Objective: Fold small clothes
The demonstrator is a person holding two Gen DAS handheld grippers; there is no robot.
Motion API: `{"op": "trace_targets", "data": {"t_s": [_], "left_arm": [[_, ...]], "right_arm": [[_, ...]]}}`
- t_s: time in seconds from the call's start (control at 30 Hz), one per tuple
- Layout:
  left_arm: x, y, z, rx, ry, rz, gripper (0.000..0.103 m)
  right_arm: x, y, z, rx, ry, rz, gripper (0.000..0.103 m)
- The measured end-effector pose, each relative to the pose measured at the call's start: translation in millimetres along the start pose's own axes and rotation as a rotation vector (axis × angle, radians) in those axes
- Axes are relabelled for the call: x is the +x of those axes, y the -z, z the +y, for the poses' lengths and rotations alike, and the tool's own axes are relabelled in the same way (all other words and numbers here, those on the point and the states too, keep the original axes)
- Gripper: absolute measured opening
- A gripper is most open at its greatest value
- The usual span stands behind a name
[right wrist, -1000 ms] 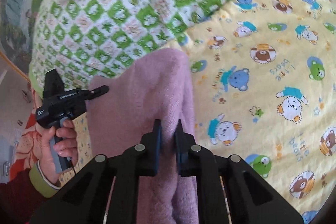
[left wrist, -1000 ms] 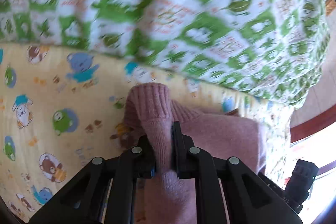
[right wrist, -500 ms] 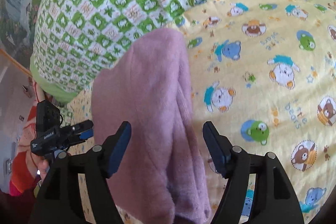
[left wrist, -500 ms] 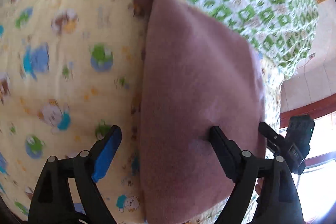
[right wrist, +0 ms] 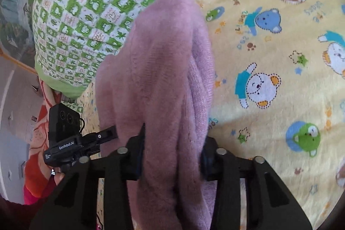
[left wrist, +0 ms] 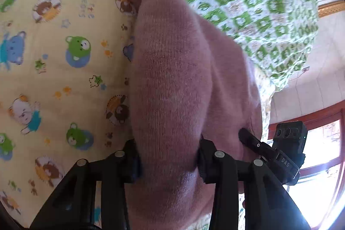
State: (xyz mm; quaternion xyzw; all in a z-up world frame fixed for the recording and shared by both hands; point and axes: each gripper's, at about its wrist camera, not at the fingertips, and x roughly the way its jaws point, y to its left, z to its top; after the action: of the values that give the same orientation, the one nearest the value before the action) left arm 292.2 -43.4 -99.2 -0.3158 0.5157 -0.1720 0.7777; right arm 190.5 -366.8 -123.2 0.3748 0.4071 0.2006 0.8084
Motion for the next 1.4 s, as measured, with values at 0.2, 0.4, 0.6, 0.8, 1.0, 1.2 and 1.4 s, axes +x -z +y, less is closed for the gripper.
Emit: {"op": "trace_targets", "data": {"t_s": [0.2, 0.4, 0.6, 0.8, 1.0, 1.2, 1.4], "left_arm": [[-70, 25, -5, -0.005, 0.009, -0.112, 0.038], [-141, 51, 25, -0.037, -0.044, -0.182, 0.038], [-199, 79, 65, -0.093, -0.107, -0.243, 0.038], [-244, 107, 114, -0.156, -0.136, -0.285, 0.038], [-250, 123, 143, -0.184, -0.163, -0.289, 0.039], [-236, 135, 167, -0.221, -0.170, -0.257, 0.039], [-226, 143, 183, -0.253, -0.158, -0.234, 0.047]], "right_arm": [[-26, 19, 49, -0.016, -0.101, -0.066, 0.032], [-15, 46, 106, -0.071, -0.184, -0.034, 0.032], [27, 79, 155, -0.114, -0.235, 0.052, 0.032], [64, 104, 194, -0.164, -0.245, 0.121, 0.032], [89, 119, 208, -0.190, -0.236, 0.162, 0.032], [111, 130, 202, -0.172, -0.205, 0.205, 0.032], [128, 137, 183, -0.139, -0.156, 0.255, 0.035]]}}
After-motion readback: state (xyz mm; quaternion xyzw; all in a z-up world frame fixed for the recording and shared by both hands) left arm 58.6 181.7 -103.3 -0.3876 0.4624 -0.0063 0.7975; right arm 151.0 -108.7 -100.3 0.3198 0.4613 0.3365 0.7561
